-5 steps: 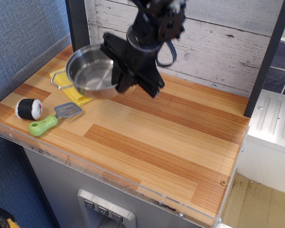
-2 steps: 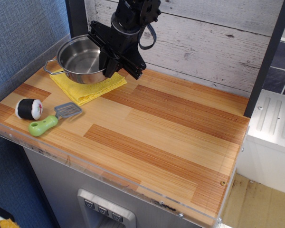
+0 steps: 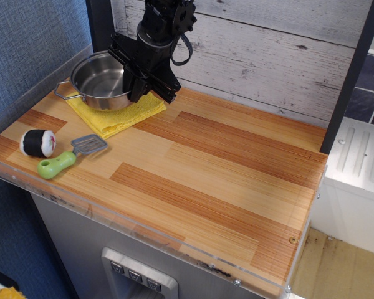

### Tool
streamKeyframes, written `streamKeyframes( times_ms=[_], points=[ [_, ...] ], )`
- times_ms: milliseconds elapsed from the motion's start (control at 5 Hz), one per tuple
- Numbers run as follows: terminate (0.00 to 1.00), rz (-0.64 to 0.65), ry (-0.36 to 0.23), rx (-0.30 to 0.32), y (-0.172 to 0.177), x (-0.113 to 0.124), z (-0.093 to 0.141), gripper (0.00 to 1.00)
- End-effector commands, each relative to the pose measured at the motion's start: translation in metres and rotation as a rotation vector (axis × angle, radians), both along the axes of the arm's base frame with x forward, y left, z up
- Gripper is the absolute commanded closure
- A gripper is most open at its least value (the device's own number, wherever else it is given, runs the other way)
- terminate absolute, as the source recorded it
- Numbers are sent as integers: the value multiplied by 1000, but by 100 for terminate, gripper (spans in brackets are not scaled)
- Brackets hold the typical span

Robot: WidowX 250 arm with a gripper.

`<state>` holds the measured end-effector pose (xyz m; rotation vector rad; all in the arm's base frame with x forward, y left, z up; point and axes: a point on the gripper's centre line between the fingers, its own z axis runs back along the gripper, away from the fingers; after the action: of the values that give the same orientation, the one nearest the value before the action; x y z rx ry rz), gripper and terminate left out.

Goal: Place the pot on top of the yellow towel

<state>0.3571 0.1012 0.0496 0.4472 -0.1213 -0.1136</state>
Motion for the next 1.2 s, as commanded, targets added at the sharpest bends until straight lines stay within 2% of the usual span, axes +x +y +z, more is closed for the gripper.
streamKeyframes(
  times_ms=[0,200,400,600,1000],
  points=[
    [0,20,0,10,12,10,5,0],
    [0,32,21,12,7,8,2,0],
    [0,32,21,25,6,6,4,0],
    [0,18,22,12,3,5,8,0],
    [0,-27,-68,37,-10,8,41,0]
  ],
)
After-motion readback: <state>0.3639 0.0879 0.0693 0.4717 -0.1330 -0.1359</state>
